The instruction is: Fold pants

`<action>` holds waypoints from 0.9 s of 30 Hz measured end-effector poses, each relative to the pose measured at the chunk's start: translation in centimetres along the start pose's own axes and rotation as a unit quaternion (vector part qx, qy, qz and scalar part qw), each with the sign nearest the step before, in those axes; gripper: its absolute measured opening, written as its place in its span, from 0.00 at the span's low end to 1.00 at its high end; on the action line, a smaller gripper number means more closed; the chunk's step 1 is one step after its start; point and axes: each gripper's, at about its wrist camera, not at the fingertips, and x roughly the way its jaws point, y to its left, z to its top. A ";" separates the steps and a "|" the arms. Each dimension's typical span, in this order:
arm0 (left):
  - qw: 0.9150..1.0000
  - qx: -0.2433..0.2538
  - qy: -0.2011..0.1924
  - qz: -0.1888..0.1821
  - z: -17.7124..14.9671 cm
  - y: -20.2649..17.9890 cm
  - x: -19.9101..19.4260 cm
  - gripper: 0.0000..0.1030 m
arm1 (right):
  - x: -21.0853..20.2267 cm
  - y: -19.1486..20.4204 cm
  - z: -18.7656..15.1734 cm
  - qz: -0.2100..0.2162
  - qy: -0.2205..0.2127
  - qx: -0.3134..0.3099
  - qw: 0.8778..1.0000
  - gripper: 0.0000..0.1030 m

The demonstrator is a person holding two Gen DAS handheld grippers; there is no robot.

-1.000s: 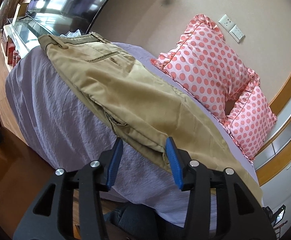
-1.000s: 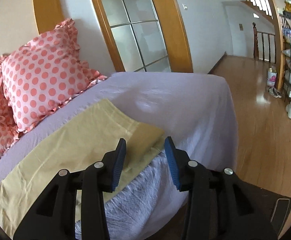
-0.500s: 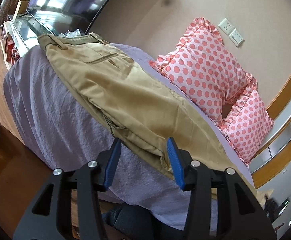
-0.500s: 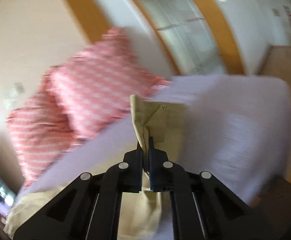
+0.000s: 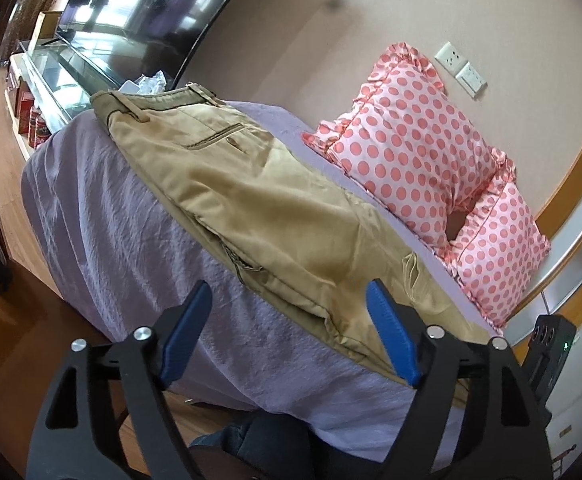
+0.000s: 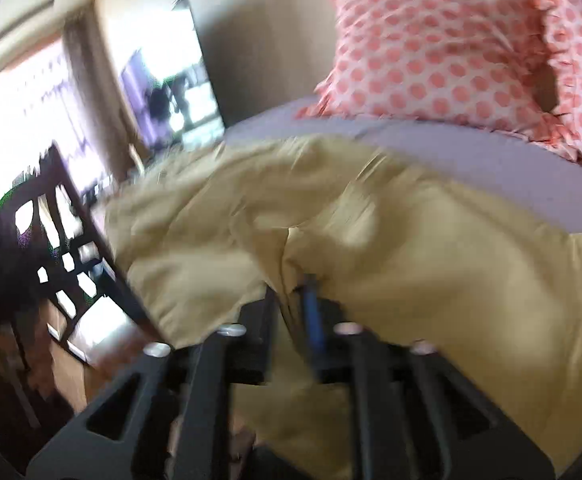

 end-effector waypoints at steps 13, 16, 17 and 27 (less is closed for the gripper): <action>0.999 -0.007 0.046 -0.018 1.2 -0.1 4.5 0.79 | -4.4 -3.8 -1.2 0.014 -0.064 0.098 0.993 0.77; 0.998 -0.029 0.051 -0.002 1.9 0.0 4.9 0.82 | -4.2 -3.9 -1.3 0.014 -0.060 0.099 0.993 0.77; 0.998 -0.034 0.049 0.000 2.2 0.2 4.7 0.82 | -4.2 -3.8 -1.4 0.014 -0.059 0.097 0.993 0.77; 0.996 -0.087 -0.002 0.025 7.5 3.9 4.3 0.71 | -3.8 -4.2 -2.0 0.019 -0.053 0.113 0.992 0.79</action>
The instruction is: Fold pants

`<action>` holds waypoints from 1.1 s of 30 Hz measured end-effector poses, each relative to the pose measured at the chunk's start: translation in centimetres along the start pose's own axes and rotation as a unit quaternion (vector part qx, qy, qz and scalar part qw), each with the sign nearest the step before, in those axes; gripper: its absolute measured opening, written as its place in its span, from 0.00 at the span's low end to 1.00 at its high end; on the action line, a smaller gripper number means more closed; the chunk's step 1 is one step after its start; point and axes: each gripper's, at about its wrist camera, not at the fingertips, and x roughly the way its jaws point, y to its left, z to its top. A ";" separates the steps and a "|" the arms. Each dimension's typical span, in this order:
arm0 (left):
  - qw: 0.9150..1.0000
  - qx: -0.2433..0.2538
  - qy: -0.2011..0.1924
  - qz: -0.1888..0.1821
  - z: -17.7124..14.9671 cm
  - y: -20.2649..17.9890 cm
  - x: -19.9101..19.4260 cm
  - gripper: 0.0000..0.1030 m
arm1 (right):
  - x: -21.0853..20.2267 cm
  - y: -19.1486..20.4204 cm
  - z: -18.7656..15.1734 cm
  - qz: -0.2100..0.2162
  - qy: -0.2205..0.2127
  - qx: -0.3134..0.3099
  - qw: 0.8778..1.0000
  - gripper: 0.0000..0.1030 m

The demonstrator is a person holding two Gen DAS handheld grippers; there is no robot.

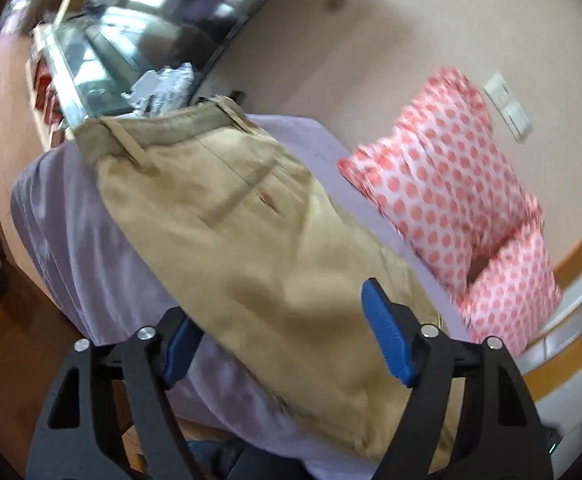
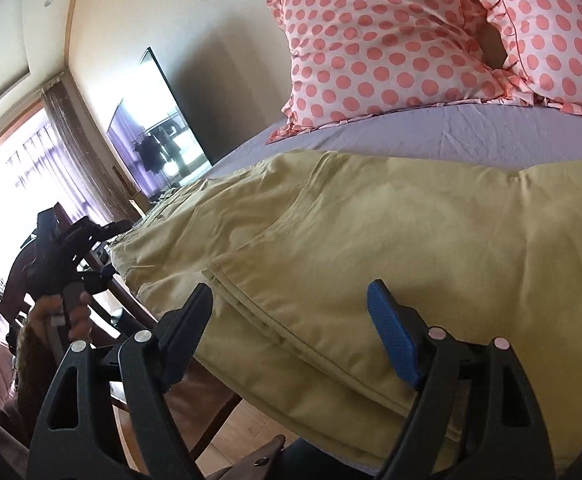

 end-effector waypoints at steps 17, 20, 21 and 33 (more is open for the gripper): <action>0.976 0.211 -0.048 0.026 2.0 -14.7 -1.5 0.09 | -7.2 -4.8 1.1 -0.044 -0.110 0.047 0.992 0.85; 0.941 0.335 -0.035 -0.043 -3.2 -23.7 -1.7 0.10 | -11.3 -8.5 1.2 -0.083 -0.160 0.101 0.978 0.86; 0.927 0.367 -0.023 -0.069 -5.2 -26.0 -1.6 0.10 | -12.3 -9.6 1.2 -0.093 -0.170 0.119 0.974 0.86; 0.743 0.635 0.139 -0.159 -28.4 -31.2 1.4 0.23 | -15.8 -16.9 -0.5 -0.062 -0.158 0.242 0.955 0.85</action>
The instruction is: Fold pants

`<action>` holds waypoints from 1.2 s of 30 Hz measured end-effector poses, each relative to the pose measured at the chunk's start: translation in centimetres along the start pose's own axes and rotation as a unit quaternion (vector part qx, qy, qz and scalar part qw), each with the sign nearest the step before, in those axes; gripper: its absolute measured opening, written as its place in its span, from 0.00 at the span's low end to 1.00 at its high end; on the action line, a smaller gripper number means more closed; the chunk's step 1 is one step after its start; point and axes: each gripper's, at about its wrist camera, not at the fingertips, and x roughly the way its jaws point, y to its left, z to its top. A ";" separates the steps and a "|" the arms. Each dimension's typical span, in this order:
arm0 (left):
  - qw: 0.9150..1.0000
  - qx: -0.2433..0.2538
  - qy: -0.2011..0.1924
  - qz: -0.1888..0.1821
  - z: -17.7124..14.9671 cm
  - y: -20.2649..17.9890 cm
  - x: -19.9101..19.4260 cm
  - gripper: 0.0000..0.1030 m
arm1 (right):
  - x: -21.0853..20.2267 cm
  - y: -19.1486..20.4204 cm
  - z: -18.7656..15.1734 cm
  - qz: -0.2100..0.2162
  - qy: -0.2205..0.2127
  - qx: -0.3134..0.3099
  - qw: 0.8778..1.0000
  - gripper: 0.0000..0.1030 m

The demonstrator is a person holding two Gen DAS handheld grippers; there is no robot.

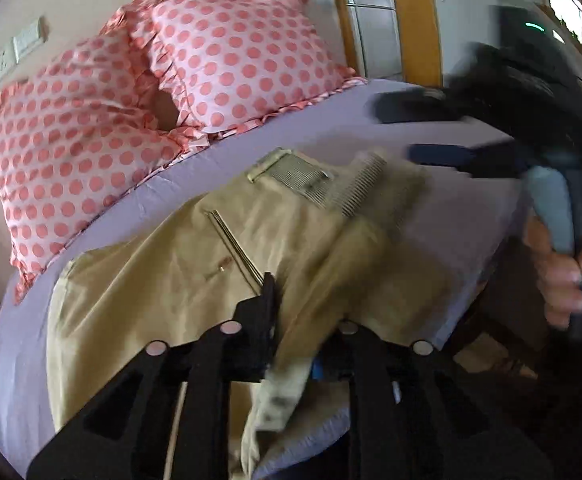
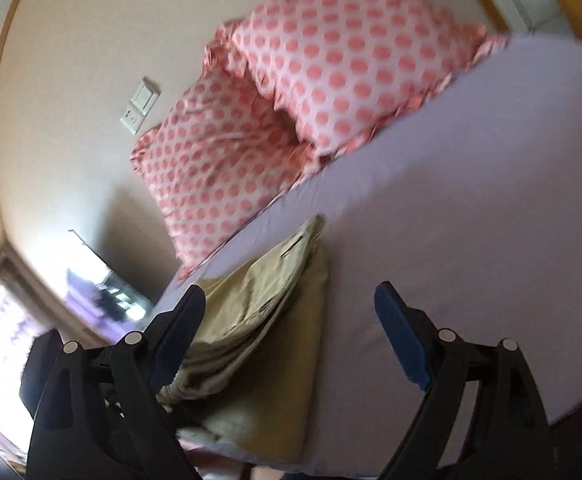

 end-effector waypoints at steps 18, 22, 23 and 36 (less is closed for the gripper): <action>0.940 -0.332 0.080 -0.003 -7.8 22.1 -0.1 0.58 | 8.8 0.0 1.1 -0.005 0.137 -0.030 0.990 0.43; 0.934 -0.341 0.074 -0.076 -7.0 23.1 2.7 0.71 | 8.9 -0.5 1.4 0.023 0.143 -0.016 0.989 0.39; 0.931 -0.347 0.069 -0.088 -7.0 23.6 2.9 0.72 | 9.0 -0.7 1.5 0.031 0.144 -0.012 0.989 0.28; 0.909 -0.389 0.018 -0.150 -4.0 26.1 2.7 0.07 | 10.7 0.1 4.7 0.175 0.147 0.075 0.971 0.10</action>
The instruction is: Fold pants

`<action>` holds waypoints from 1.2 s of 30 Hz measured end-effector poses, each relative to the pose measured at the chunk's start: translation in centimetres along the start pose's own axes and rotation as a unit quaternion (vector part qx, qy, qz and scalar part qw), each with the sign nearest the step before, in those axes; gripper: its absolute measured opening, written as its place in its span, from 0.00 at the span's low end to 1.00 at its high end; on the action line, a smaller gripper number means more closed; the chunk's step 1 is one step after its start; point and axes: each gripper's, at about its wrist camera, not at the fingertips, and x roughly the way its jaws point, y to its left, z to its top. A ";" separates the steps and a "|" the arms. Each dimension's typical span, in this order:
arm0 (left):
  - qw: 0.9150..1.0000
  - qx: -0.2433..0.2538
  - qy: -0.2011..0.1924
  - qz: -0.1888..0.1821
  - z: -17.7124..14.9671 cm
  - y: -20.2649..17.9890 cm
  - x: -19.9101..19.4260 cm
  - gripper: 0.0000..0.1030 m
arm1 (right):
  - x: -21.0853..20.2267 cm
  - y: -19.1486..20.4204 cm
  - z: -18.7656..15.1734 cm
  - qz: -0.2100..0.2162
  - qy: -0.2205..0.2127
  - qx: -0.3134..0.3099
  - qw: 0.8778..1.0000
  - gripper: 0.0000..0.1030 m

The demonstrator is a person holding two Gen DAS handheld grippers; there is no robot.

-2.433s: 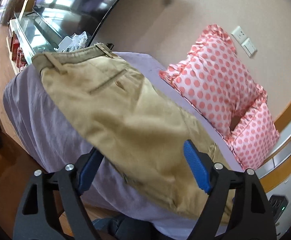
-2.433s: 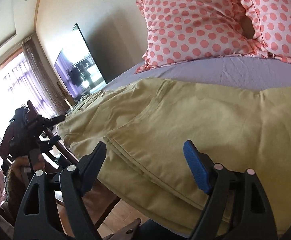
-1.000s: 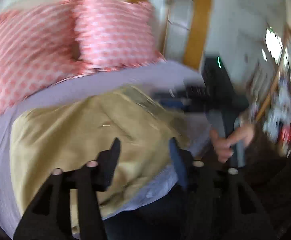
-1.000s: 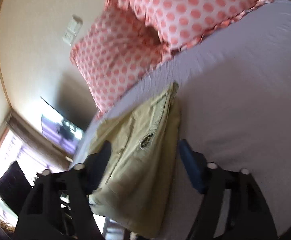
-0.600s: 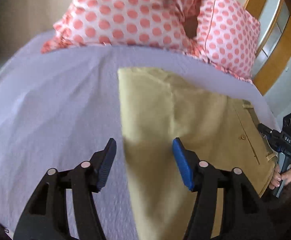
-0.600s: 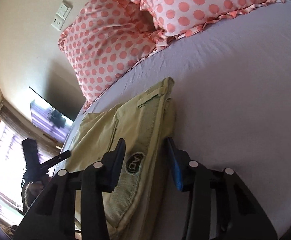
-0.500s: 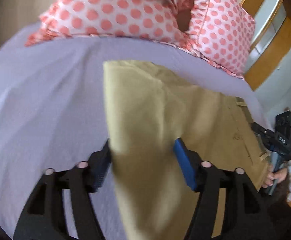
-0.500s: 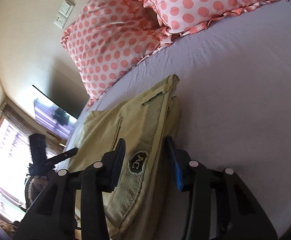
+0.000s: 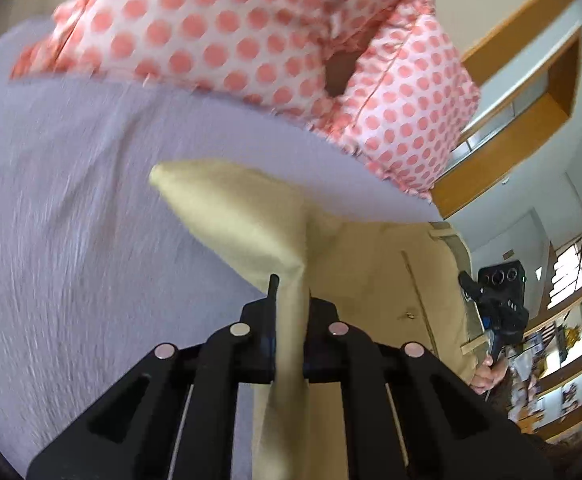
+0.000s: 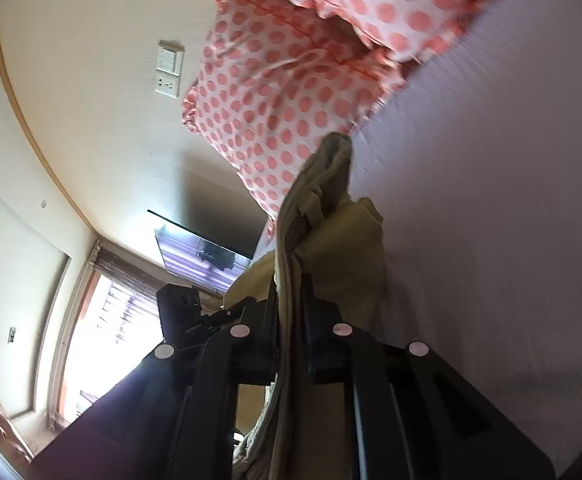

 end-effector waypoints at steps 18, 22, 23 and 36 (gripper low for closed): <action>0.977 0.070 -0.066 0.193 5.5 -2.2 4.3 0.39 | 1.2 0.2 8.4 -0.216 -0.073 -0.056 0.972 0.57; 0.990 0.069 -0.051 0.109 3.7 -4.1 4.0 0.58 | 3.5 1.7 7.5 -0.193 -0.028 -0.072 0.978 0.80; 0.992 0.061 -0.027 0.105 3.5 -4.1 5.4 0.61 | 4.8 1.2 7.4 -0.208 -0.003 -0.059 0.976 0.86; 0.967 0.096 -0.052 0.232 -6.2 -7.6 1.3 0.96 | 1.1 8.0 -3.0 -0.340 -0.057 -0.189 0.919 0.99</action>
